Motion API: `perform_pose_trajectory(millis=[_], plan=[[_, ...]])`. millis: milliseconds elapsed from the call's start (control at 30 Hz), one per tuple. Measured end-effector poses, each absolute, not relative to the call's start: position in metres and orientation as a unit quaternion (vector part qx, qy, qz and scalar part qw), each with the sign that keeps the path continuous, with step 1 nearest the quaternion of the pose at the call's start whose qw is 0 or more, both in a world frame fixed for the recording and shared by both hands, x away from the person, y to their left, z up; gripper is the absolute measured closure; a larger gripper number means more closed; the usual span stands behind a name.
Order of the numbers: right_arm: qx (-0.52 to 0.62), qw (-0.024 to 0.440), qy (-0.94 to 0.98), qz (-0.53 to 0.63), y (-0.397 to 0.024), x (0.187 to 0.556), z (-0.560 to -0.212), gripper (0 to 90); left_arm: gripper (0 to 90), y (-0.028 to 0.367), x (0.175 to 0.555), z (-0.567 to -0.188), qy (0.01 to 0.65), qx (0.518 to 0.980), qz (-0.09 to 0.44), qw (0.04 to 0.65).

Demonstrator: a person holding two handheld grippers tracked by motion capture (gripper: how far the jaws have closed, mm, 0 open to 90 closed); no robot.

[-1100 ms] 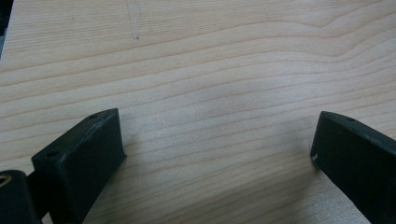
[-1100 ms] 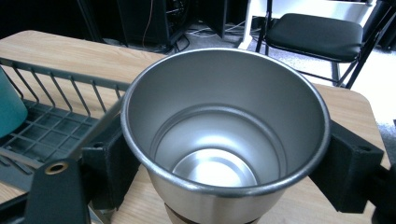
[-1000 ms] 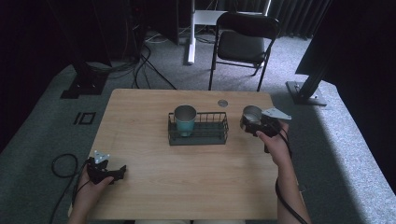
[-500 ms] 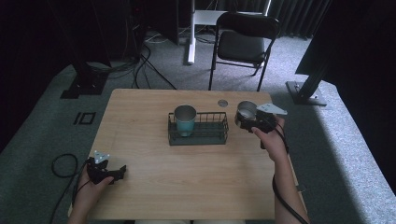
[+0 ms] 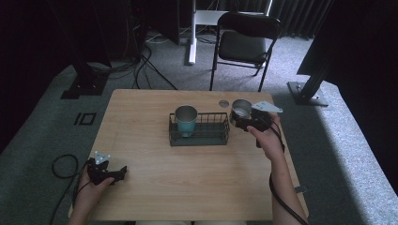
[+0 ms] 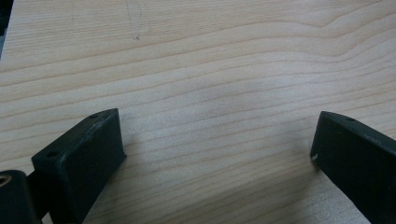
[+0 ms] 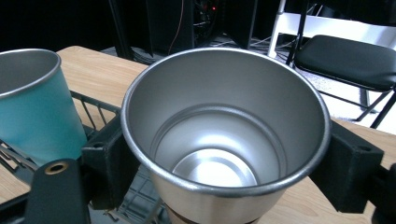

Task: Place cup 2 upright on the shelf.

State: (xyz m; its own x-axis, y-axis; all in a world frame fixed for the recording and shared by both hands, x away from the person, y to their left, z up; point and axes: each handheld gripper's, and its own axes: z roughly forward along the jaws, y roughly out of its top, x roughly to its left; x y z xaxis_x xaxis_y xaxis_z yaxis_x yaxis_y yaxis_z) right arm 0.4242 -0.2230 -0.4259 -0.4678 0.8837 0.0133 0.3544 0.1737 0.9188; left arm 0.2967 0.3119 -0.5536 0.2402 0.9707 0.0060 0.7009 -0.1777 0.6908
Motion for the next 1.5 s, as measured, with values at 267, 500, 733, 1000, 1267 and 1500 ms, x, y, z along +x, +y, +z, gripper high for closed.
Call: perform_pose_trajectory(millis=[267, 500, 733, 1000, 1267, 1500], plan=[[0.423, 0.274, 0.720, 0.477, -0.208, 0.427, -0.423, 18.1, 3.1, 0.312, 0.297, -0.554, 0.571, 0.732, 0.232, 0.291], [0.411, 0.270, 0.726, 0.481, -0.195, 0.428, -0.420, 18.1, 3.1, 0.312, 0.297, -0.554, 0.571, 0.732, 0.232, 0.291], [0.397, 0.263, 0.735, 0.483, -0.178, 0.430, -0.419, 18.1, 3.1, 0.312, 0.297, -0.554, 0.571, 0.732, 0.232, 0.291], [0.393, 0.256, 0.739, 0.483, -0.163, 0.433, -0.421, 18.1, 3.1, 0.312, 0.297, -0.554, 0.571, 0.731, 0.232, 0.291], [0.389, 0.247, 0.746, 0.481, -0.152, 0.435, -0.427, 18.1, 3.2, 0.312, 0.297, -0.554, 0.571, 0.731, 0.232, 0.291], [0.386, 0.239, 0.749, 0.483, -0.144, 0.436, -0.432, 18.1, 3.1, 0.312, 0.297, -0.554, 0.571, 0.731, 0.232, 0.292]])
